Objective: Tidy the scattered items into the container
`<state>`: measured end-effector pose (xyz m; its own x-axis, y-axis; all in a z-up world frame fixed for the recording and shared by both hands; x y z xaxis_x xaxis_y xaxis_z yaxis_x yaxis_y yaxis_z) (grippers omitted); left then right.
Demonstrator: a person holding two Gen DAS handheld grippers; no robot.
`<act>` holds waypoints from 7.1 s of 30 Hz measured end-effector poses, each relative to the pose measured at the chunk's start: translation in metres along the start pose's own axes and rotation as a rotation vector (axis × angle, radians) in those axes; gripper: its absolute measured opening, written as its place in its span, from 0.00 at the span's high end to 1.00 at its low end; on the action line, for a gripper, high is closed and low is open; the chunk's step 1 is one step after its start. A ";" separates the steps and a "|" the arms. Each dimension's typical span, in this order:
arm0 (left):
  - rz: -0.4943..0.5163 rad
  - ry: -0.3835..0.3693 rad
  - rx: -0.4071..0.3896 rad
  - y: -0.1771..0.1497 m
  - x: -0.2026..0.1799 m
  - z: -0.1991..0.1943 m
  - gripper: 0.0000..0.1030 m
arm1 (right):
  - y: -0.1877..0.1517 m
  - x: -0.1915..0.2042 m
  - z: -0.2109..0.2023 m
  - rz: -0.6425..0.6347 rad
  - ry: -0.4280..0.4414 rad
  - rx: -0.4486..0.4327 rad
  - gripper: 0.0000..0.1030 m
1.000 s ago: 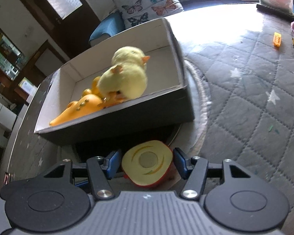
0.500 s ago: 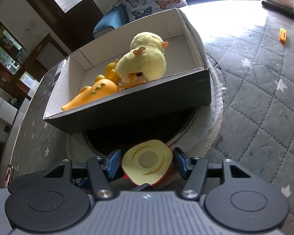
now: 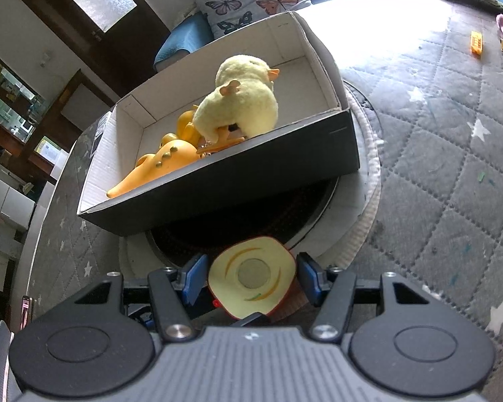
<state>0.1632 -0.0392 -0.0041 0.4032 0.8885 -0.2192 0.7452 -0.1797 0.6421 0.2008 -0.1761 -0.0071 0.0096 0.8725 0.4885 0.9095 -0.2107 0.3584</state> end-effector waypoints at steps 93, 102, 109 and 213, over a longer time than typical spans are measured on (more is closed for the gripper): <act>0.046 0.137 -0.248 0.100 0.068 -0.057 0.64 | 0.085 0.093 -0.025 -0.083 0.202 -0.150 0.43; 0.045 0.137 -0.247 0.096 0.069 -0.056 0.64 | 0.085 0.093 -0.022 -0.085 0.197 -0.148 0.43; 0.043 0.134 -0.224 0.094 0.072 -0.048 0.64 | 0.086 0.090 -0.013 -0.077 0.188 -0.133 0.43; 0.031 0.273 -0.111 0.011 0.051 -0.063 0.63 | -0.002 0.060 -0.044 -0.338 -0.129 -0.376 0.00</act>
<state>0.1587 0.0304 0.0381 0.2555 0.9668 -0.0025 0.6660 -0.1741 0.7253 0.1815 -0.1430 0.0568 -0.1863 0.9614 0.2027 0.6588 -0.0308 0.7517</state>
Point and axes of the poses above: each gripper's, at about its wrist camera, not at the fingertips, and z roughly the way its jaws point, x to its left, y to its top, the point moved 2 cm from there along z, roughly the way its jaws point, and after that the axes turned 7 degrees about z, right-handed, at the moved point
